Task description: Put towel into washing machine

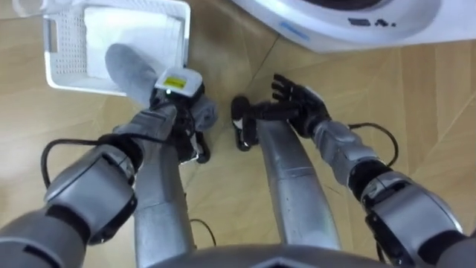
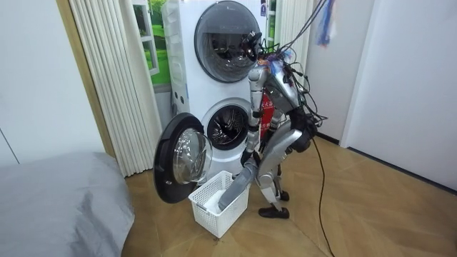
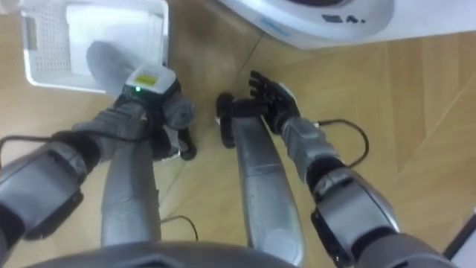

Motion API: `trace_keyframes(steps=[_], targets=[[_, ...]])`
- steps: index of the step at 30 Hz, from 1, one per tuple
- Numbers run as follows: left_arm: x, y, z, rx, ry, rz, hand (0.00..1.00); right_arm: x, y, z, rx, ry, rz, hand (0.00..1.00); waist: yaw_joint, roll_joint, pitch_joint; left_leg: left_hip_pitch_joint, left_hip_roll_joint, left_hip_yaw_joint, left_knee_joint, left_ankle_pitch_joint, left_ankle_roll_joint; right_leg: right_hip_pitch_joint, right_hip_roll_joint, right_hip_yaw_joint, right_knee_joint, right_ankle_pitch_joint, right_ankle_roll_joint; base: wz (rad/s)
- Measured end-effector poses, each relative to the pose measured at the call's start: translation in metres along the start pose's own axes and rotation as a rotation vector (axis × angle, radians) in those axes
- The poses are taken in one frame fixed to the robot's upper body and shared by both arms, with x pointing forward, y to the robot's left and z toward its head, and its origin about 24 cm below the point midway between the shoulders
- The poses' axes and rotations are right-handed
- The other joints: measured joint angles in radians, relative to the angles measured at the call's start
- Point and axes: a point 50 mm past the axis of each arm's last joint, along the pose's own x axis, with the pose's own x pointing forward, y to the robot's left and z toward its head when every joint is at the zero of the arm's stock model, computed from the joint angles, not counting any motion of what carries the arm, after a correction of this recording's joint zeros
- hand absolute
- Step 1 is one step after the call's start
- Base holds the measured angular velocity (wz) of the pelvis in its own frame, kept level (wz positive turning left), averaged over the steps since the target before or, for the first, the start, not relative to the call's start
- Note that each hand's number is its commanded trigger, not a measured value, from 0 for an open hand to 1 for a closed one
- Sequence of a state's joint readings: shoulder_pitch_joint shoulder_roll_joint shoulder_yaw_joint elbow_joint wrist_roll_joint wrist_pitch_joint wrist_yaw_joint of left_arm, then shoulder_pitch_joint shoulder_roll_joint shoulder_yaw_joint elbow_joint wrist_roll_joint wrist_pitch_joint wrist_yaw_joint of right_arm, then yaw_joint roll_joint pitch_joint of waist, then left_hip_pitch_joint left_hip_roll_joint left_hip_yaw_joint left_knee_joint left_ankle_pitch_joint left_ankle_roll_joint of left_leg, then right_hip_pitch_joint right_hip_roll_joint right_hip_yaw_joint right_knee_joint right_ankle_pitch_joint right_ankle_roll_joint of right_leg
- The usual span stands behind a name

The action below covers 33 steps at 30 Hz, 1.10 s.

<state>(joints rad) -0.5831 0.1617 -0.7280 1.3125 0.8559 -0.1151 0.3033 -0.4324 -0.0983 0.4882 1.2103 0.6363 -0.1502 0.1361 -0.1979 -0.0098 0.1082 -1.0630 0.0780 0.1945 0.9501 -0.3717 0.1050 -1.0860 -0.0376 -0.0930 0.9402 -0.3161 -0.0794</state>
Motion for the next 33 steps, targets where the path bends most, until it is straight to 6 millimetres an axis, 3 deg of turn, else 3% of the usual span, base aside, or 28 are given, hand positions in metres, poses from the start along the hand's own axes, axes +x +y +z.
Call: trace_keyframes(steps=[5,13,17,18,20,22,23,24,33], targets=[[-0.004,-0.008,-0.001,-0.056,0.018,0.029,1.0,-0.008,-0.008,-0.024,-0.011,0.063,-0.056,0.0,0.02,0.004,-0.0046,0.14,-0.01,0.005,-0.096,0.011,-0.005,0.137,-0.001,-0.004,-0.092,0.009,0.003,0.01],[-0.005,0.006,-0.004,-0.23,0.065,0.249,1.0,-0.012,-0.013,-0.03,-0.122,0.078,-0.08,0.0,0.069,0.016,-0.013,0.269,-0.009,0.006,-0.148,0.012,-0.007,0.274,-0.013,-0.05,-0.148,0.014,0.005,0.02],[-0.006,0.009,0.003,-0.343,0.077,0.335,1.0,-0.014,-0.015,-0.035,-0.187,0.097,-0.091,0.0,0.071,0.017,-0.0149,0.337,-0.033,0.003,-0.197,0.03,-0.006,0.333,-0.033,-0.055,-0.165,0.014,0.005,0.13],[-0.007,0.009,0.004,-0.366,0.078,0.342,1.0,-0.015,-0.016,-0.037,-0.193,0.102,-0.092,0.0,0.071,0.018,-0.0172,0.345,-0.037,0.003,-0.204,0.034,-0.006,0.339,-0.035,-0.054,-0.168,0.014,0.005,0.09],[-0.008,0.008,0.012,-0.449,0.072,0.361,1.0,-0.017,-0.015,-0.042,-0.224,0.111,-0.088,0.0,0.078,0.03,-0.0307,0.362,-0.039,0.003,-0.231,0.05,-0.008,0.361,-0.033,-0.056,-0.2,0.024,0.006,0.0],[-0.009,0.009,0.021,-0.543,0.059,0.372,1.0,-0.02,-0.013,-0.048,-0.219,0.116,-0.08,0.0,0.088,0.031,-0.0341,0.379,-0.04,0.007,-0.25,0.059,-0.01,0.376,-0.034,-0.059,-0.217,0.03,0.006,-0.03],[-0.01,0.009,0.027,-0.625,0.048,0.37,1.0,-0.022,-0.012,-0.053,-0.237,0.125,-0.07,0.0,0.09,0.033,-0.0426,0.381,-0.041,0.007,-0.259,0.065,-0.011,0.378,-0.034,-0.061,-0.225,0.033,0.006,0.0],[-0.01,0.008,0.03,-0.666,0.045,0.363,1.0,-0.022,-0.011,-0.054,-0.245,0.129,-0.066,0.0,0.093,0.034,-0.0458,0.383,-0.042,0.007,-0.263,0.068,-0.011,0.38,-0.034,-0.062,-0.229,0.036,0.005,0.04],[-0.019,-0.015,0.062,-1.315,-0.072,0.013,1.0,-0.023,-0.004,-0.052,-0.233,0.093,-0.014,0.0,0.092,0.013,-0.0625,0.388,-0.053,0.001,-0.282,0.081,-0.013,0.382,-0.043,-0.066,-0.234,0.038,0.004,0.03]])
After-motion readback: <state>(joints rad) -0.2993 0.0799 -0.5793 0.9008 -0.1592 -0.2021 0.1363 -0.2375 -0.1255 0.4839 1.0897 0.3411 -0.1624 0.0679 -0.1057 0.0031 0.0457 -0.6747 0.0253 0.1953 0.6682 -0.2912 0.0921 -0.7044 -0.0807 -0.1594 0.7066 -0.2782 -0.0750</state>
